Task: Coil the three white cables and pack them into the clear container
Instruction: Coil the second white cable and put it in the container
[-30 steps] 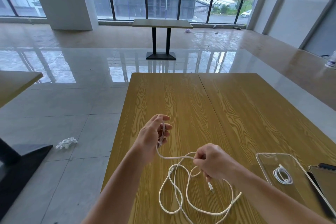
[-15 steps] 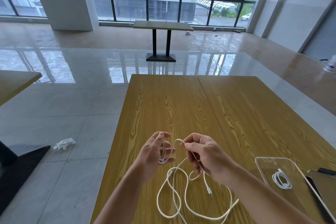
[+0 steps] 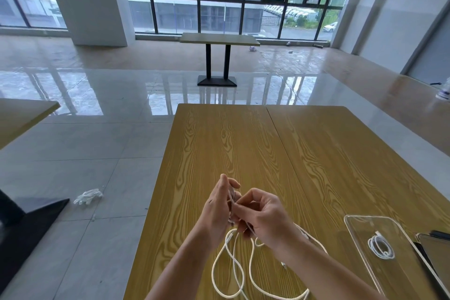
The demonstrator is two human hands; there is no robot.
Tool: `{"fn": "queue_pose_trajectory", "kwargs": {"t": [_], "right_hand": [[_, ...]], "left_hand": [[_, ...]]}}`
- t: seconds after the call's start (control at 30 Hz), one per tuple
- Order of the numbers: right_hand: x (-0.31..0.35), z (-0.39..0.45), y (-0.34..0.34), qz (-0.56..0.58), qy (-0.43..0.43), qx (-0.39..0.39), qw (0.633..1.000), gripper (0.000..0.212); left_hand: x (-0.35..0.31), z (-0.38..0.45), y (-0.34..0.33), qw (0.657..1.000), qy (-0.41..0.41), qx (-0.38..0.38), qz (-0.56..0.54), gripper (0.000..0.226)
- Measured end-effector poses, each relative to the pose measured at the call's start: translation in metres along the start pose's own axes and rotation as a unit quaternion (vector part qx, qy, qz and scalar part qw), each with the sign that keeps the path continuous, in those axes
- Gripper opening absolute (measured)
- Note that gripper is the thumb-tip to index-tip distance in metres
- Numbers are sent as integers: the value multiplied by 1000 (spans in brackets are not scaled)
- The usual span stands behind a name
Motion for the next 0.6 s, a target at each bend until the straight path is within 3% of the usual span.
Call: {"fn": "queue_pose_trajectory", "kwargs": {"t": [0.17, 0.33, 0.53, 0.6], "right_hand": [[3, -5, -4, -46, 27, 0, 999, 11], [-2, -10, -6, -98, 24, 53, 993, 11], [-40, -24, -6, -302, -15, 186, 935, 20], [-48, -22, -1, -347, -19, 193, 918, 22]], "left_hand": [[-2, -2, -4, 999, -29, 7, 22, 30], [-8, 7, 10, 998, -27, -50, 3, 37], [-33, 27, 38, 990, 7, -111, -86, 34], [-41, 30, 42, 992, -3, -106, -73, 33]]}}
Point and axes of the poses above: each hand's wrist, its own z-axis towards the middle knuckle, its own y-axis out of the back of the hand, x = y × z, the point moved 9 cm from there along z, towards the middle knuckle, and after that the axes turned 15 degrees about -x, right-handed, at the moved point
